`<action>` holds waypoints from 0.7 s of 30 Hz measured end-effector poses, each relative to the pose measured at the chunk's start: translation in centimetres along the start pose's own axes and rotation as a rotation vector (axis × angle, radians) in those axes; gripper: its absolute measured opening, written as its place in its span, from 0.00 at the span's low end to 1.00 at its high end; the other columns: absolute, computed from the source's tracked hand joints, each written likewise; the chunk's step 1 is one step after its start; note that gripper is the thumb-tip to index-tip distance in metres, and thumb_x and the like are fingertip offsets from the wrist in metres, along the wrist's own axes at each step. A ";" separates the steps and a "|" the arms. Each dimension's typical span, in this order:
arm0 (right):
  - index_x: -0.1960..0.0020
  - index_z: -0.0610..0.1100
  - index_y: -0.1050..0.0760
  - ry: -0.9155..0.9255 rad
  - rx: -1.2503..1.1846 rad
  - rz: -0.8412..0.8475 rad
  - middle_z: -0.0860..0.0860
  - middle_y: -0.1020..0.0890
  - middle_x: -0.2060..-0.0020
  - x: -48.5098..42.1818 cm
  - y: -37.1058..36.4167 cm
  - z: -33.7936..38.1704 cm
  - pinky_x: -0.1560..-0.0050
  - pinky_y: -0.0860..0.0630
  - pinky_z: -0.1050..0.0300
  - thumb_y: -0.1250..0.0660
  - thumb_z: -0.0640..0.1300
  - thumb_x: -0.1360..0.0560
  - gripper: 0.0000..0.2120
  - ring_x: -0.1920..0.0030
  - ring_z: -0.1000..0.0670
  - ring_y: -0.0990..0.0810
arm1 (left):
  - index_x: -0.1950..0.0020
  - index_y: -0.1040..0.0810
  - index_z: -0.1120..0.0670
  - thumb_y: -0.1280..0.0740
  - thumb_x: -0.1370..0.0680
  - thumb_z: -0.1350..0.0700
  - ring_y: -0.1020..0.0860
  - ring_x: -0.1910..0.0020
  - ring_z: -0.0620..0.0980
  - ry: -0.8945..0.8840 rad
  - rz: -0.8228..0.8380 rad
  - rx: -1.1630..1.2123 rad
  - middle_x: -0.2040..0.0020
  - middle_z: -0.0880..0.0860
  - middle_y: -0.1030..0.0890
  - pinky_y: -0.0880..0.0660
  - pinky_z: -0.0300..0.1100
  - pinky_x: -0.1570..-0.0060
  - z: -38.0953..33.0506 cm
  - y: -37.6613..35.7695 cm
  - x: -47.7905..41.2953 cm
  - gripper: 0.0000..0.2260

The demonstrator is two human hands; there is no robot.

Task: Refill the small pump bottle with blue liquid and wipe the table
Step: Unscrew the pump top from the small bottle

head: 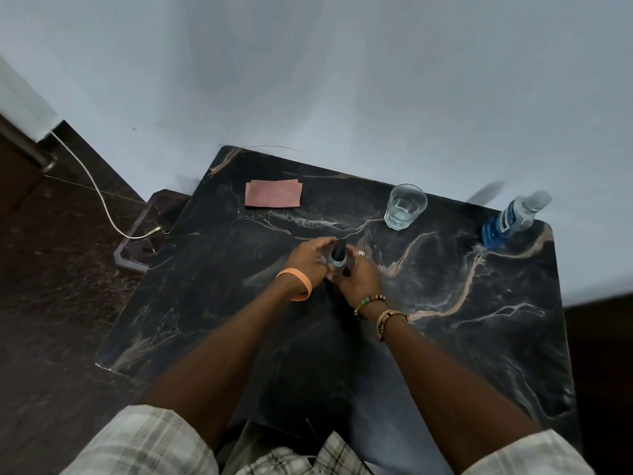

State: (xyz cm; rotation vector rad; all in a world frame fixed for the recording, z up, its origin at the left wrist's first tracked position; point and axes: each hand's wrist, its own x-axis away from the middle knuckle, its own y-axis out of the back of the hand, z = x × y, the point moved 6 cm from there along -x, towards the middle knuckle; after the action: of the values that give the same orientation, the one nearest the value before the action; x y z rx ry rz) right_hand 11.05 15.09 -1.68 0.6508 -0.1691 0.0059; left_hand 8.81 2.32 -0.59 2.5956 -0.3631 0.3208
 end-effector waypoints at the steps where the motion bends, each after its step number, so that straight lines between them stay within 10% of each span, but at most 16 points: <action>1: 0.38 0.49 0.26 0.005 -0.005 0.010 0.55 0.20 0.49 -0.1 0.0 0.1 0.54 0.28 0.63 0.24 0.45 0.34 0.25 0.52 0.56 0.23 | 0.35 0.23 0.54 0.28 0.29 0.66 0.21 0.43 0.49 -0.003 -0.001 0.019 0.42 0.51 0.19 0.24 0.49 0.39 -0.1 0.0 0.0 0.23; 16: 0.47 0.47 0.22 -0.041 0.272 0.017 0.49 0.19 0.57 -1.0 -0.3 -0.9 0.58 0.24 0.55 0.36 0.41 0.24 0.08 0.57 0.48 0.21 | 0.50 0.17 0.54 0.24 0.31 0.56 0.20 0.52 0.52 -0.052 -0.191 -0.219 0.52 0.53 0.17 0.24 0.47 0.49 -1.7 -0.6 -0.3 0.11; 21: 0.44 0.47 0.23 -0.053 0.276 0.009 0.48 0.21 0.54 -1.1 -0.2 -1.0 0.59 0.26 0.58 0.34 0.42 0.25 0.11 0.56 0.49 0.22 | 0.45 0.20 0.52 0.20 0.36 0.55 0.21 0.48 0.48 -0.031 -0.233 -0.143 0.47 0.51 0.19 0.23 0.44 0.46 -1.3 -0.4 -0.2 0.22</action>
State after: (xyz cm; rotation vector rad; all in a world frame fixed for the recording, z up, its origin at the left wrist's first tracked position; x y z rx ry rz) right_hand 10.14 15.54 -2.76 0.9259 -0.2244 0.0210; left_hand 8.56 3.36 0.33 2.4723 -0.0884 0.1664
